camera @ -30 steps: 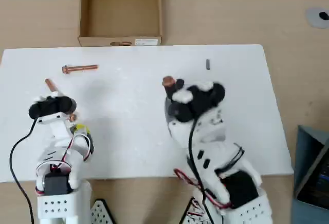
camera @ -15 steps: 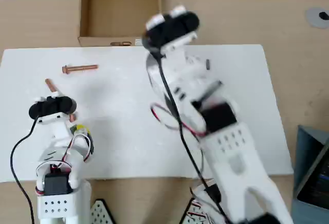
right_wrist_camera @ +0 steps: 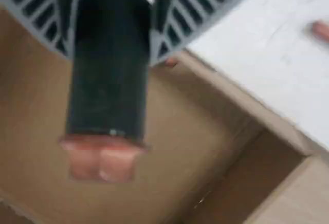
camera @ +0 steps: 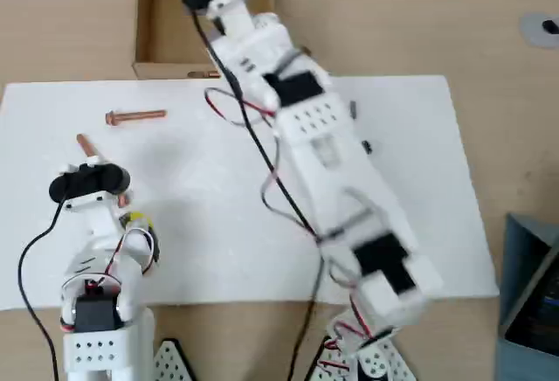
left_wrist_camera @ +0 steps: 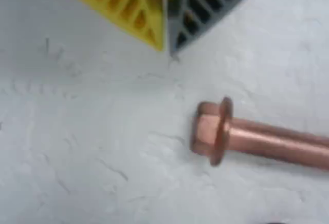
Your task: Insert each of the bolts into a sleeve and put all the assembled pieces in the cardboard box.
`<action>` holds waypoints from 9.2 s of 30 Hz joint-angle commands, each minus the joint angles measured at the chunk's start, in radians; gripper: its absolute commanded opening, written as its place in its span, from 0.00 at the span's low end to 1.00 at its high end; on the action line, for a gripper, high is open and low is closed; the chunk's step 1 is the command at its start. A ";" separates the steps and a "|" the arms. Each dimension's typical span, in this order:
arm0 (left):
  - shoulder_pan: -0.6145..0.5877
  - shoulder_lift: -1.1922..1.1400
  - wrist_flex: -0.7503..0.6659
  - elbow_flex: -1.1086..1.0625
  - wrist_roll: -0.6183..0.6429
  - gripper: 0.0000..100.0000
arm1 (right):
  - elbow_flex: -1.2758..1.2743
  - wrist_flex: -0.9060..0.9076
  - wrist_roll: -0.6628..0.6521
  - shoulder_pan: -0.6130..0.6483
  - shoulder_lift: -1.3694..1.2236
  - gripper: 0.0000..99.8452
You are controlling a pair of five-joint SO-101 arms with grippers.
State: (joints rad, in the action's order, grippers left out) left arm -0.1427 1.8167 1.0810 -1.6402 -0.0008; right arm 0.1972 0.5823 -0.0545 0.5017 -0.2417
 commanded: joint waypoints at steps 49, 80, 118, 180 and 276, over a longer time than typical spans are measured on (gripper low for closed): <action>-0.002 0.007 0.009 0.005 -0.005 0.00 | 1.469 0.704 -0.344 -0.094 -0.845 0.01; -0.002 0.007 0.009 0.005 -0.005 0.00 | 1.268 1.208 -0.115 -0.108 -0.249 0.01; 0.000 0.007 0.003 0.005 -0.005 0.00 | -0.328 0.764 0.364 -0.156 0.266 0.21; 0.000 0.007 0.003 0.005 -0.003 0.00 | 0.590 1.204 0.413 -0.157 -0.053 0.01; -0.301 -1.828 0.672 1.517 -1.654 0.07 | -1.007 0.736 0.371 -0.467 1.310 0.01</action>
State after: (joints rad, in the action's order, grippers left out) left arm -0.4189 -0.0199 1.7423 -0.1059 -1.5719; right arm -0.8140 1.3326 0.3245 0.0476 1.0518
